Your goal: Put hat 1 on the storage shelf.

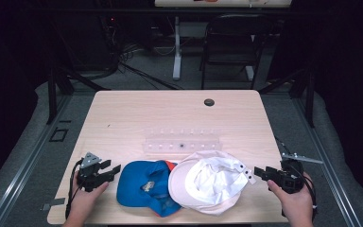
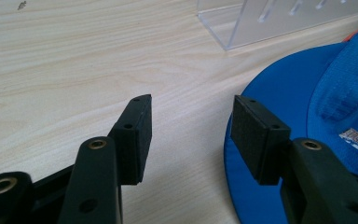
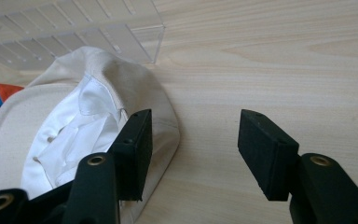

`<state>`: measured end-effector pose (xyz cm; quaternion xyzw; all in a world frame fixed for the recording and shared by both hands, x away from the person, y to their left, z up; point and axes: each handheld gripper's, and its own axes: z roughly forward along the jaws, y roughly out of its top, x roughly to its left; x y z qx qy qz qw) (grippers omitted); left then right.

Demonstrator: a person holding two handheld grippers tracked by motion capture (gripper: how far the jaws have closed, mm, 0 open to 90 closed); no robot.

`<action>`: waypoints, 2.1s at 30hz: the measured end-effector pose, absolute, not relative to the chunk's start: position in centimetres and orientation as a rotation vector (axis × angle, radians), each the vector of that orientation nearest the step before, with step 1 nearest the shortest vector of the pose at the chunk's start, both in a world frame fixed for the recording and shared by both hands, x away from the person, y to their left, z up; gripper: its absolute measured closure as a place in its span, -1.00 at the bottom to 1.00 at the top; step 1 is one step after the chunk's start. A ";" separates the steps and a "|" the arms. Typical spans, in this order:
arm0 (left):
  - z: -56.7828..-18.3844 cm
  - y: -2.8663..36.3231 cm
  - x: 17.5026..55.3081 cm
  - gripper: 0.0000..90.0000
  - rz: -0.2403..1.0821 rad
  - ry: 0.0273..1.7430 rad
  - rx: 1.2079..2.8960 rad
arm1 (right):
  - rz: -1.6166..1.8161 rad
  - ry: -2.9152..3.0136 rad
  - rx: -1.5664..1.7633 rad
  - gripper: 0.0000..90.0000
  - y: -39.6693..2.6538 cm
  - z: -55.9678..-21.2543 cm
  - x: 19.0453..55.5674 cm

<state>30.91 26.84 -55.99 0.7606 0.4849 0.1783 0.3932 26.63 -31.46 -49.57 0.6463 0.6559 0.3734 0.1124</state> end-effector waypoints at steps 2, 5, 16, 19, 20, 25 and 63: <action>-56.0 26.9 30.9 0.09 0.453 1.231 1.924 | 1.069 1.957 1.883 0.00 -31.4 -49.2 26.9; -55.9 26.9 30.9 0.09 0.450 1.234 1.934 | 1.072 1.985 1.893 0.00 -31.1 -48.5 27.2; -55.9 27.0 30.9 0.09 0.455 1.230 1.934 | 1.067 2.043 1.887 0.01 -30.4 -46.5 28.1; -55.9 27.0 30.9 0.09 0.455 1.229 1.935 | 1.078 2.054 1.883 0.01 -30.3 -46.2 28.3; -55.9 27.0 30.9 0.09 0.456 1.229 1.935 | 1.075 2.059 1.895 0.01 -30.2 -46.1 28.3; -55.9 27.0 30.9 0.09 0.456 1.232 1.932 | 1.088 2.086 1.910 0.00 -29.8 -45.4 28.9; -56.1 26.9 31.0 0.09 0.460 1.229 1.931 | 0.637 2.374 2.265 0.30 -26.8 -48.9 32.7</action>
